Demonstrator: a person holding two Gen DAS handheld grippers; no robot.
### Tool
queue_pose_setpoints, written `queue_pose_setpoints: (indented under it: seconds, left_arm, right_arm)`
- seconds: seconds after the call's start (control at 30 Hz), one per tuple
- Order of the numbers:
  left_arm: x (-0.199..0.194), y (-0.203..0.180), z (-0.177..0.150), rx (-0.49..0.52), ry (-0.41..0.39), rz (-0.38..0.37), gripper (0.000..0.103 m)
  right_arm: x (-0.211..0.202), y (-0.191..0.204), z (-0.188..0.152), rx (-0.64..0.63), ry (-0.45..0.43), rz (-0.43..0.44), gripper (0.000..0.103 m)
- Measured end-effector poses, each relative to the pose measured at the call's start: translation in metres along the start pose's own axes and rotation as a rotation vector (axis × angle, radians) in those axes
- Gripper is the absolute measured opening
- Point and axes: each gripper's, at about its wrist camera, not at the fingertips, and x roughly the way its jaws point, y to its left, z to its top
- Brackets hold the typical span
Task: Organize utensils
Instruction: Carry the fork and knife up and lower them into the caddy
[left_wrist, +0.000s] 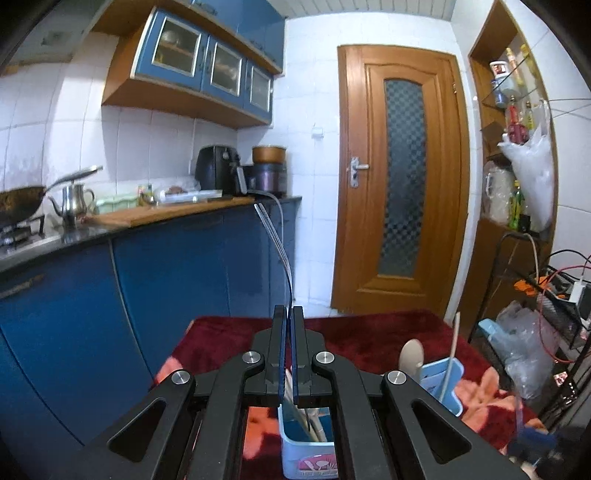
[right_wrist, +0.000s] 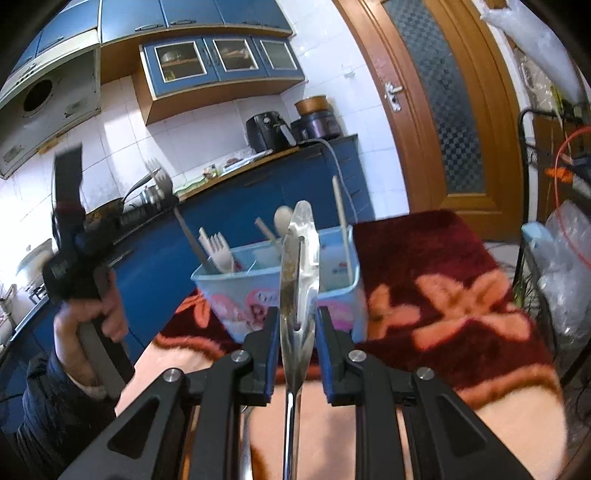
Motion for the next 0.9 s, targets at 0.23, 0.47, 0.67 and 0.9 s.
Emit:
queue_pose_setpoints:
  seconds: [0.23,0.47,0.67,0.9]
  left_arm:
    - [0.017,0.002,-0.020,-0.005,0.049,-0.018,0.002]
    - [0.029,-0.004,-0.034,0.023,0.065,-0.013,0.002]
    - [0.041,-0.002,-0.046,0.006,0.111,-0.034,0.002]
    - [0.045,0.001,-0.051,-0.006,0.114,-0.046,0.002]
  right_arm:
    - [0.007,0.004,0.029,-0.065,-0.101,-0.051,0.021]
    - [0.034,0.010,0.051,-0.137,-0.195,-0.088,0.021]
    - [0.066,0.012,0.066,-0.205,-0.271,-0.101,0.021]
    - [0.097,0.009,0.072,-0.246,-0.335,-0.173,0.021]
